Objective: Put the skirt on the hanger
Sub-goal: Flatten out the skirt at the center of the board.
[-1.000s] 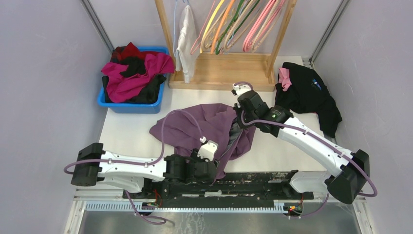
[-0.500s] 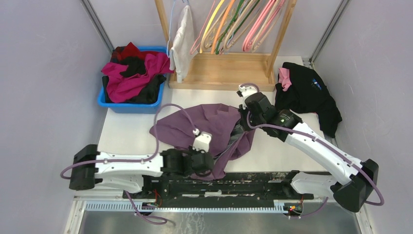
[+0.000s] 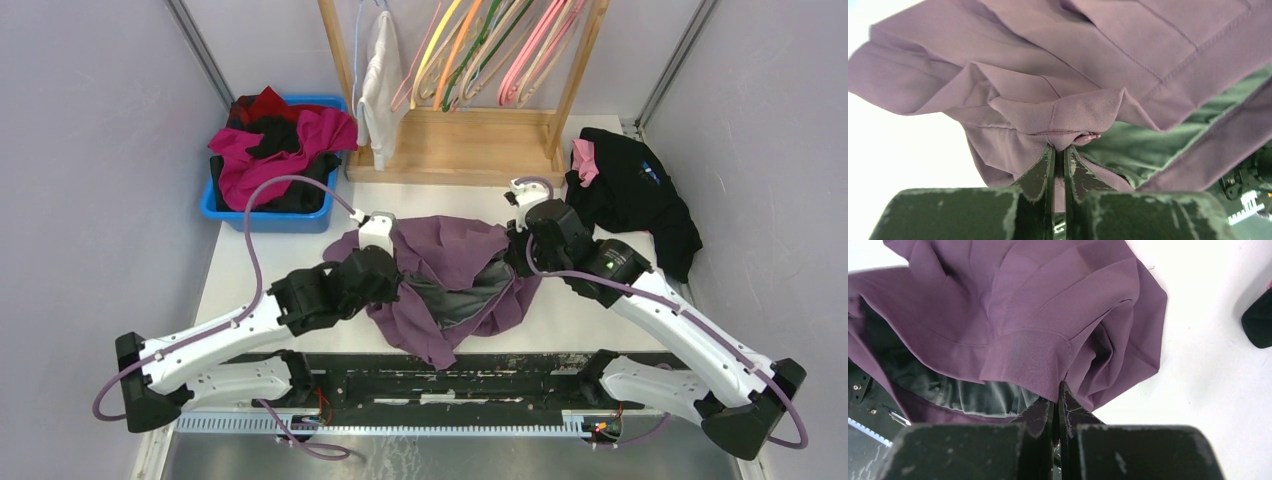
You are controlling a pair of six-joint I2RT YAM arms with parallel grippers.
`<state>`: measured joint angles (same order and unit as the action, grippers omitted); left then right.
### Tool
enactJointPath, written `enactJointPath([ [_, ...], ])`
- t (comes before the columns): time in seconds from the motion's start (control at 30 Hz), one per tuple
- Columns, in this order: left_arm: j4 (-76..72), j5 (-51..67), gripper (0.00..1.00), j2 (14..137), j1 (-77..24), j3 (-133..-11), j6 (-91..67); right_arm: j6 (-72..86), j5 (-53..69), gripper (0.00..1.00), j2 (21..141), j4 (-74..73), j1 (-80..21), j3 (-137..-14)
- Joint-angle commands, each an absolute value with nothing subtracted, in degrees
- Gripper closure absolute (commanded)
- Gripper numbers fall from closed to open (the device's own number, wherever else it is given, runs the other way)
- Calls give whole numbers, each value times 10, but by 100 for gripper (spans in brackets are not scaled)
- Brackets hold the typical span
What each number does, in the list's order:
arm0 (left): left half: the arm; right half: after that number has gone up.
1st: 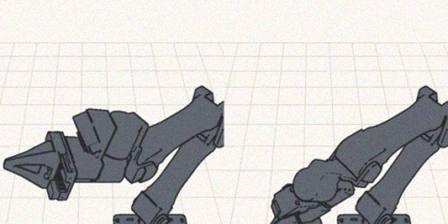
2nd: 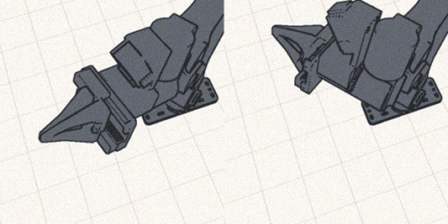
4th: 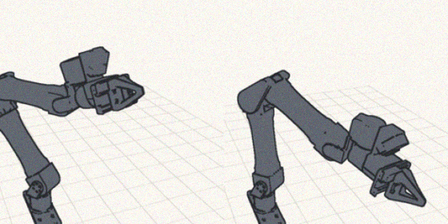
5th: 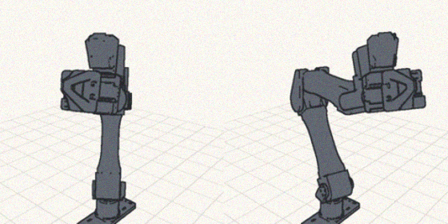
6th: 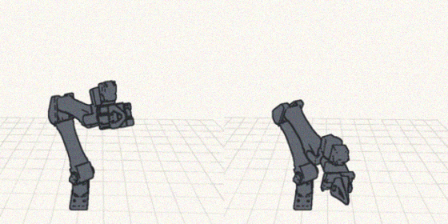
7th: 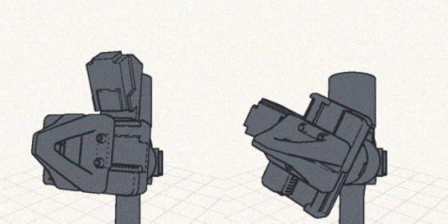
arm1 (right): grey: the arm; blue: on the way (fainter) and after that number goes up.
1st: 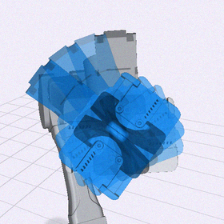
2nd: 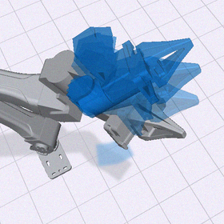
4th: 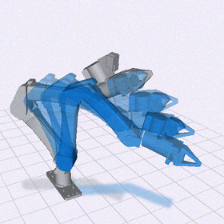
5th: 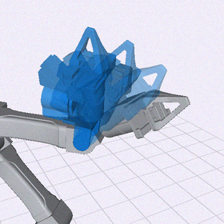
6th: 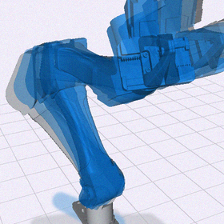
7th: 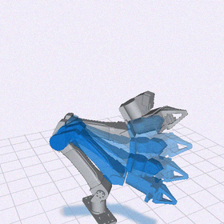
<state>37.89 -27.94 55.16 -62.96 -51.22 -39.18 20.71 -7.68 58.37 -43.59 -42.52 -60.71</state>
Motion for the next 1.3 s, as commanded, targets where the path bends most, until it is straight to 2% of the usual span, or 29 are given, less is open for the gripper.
enactJointPath([
  [0.0,366,-292,92,567,-575,-586,-304,204,-108,97,590,-434,-421,-648],
  [0.2,315,-230,93,624,-440,-700,-209,172,-119,99,680,-425,-401,-753],
  [0.37,292,-135,95,697,-339,-837,-159,139,-117,99,755,-441,-360,-904],
  [0.47,283,-110,96,713,-316,-901,-160,123,-122,99,782,-456,-347,-993],
  [0.57,261,-98,96,700,-315,-917,-165,110,-126,99,789,-465,-344,-1047],
  [0.67,236,-88,97,673,-315,-871,-175,103,-120,99,781,-466,-344,-1049],
  [0.73,217,-81,97,650,-315,-808,-187,107,-111,99,765,-457,-344,-1009],
  [0.87,133,-31,97,591,-319,-620,-249,142,-92,99,711,-388,-343,-814],
  [1.03,72,-43,97,561,-368,-412,-325,220,-43,99,652,-270,-343,-564],
  [1.17,88,-56,91,560,-440,-334,-387,285,-21,99,592,-227,-345,-414],
  [1.27,107,-60,85,549,-489,-303,-420,315,-18,98,548,-240,-346,-350],
])
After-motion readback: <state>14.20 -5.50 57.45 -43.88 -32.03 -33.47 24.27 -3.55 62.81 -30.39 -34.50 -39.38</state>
